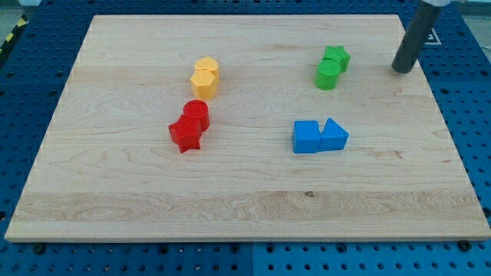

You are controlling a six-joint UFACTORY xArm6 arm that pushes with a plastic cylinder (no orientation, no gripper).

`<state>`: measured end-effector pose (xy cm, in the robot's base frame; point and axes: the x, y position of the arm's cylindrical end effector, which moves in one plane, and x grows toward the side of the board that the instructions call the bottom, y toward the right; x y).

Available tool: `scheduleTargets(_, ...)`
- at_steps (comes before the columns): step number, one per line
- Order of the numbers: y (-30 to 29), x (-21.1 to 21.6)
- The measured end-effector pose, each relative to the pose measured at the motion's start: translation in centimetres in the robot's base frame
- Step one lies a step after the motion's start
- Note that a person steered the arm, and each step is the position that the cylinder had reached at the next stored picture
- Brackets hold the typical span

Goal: Move your arm towards the bottom of the blue triangle

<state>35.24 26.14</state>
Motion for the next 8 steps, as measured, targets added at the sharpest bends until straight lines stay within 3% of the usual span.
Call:
scheduleTargets(3,0.1,5.2)
scheduleTargets(8,-6.4,12.9)
